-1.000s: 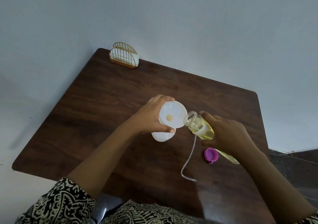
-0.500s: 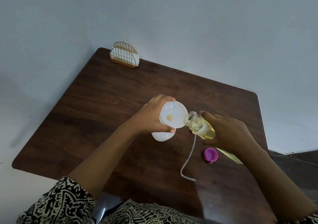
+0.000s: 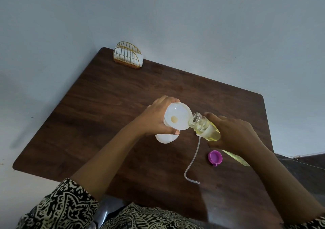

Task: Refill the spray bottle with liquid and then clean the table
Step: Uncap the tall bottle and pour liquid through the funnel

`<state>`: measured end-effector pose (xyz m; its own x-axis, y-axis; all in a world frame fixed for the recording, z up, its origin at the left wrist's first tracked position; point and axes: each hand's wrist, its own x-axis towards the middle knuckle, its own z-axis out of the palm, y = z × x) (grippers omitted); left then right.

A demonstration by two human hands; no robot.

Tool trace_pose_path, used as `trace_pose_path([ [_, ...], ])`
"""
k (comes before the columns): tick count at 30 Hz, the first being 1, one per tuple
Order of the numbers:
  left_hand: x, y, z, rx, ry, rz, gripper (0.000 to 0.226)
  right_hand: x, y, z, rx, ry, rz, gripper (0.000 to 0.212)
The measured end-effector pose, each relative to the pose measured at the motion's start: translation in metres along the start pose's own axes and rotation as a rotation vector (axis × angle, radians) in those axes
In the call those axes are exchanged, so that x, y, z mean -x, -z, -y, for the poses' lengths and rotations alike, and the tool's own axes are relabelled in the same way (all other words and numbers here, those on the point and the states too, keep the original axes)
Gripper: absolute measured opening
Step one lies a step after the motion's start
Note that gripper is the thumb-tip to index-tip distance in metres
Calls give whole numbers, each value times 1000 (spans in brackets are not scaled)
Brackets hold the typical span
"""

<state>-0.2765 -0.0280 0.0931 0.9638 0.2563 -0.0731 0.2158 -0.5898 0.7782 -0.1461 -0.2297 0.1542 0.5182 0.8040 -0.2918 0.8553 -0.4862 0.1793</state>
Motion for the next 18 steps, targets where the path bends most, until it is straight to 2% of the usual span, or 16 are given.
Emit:
trace_pose_path([
  [18,-1,-2,2,-6,-10,-11,89,-2,-2,-3,10,22,-17,84],
])
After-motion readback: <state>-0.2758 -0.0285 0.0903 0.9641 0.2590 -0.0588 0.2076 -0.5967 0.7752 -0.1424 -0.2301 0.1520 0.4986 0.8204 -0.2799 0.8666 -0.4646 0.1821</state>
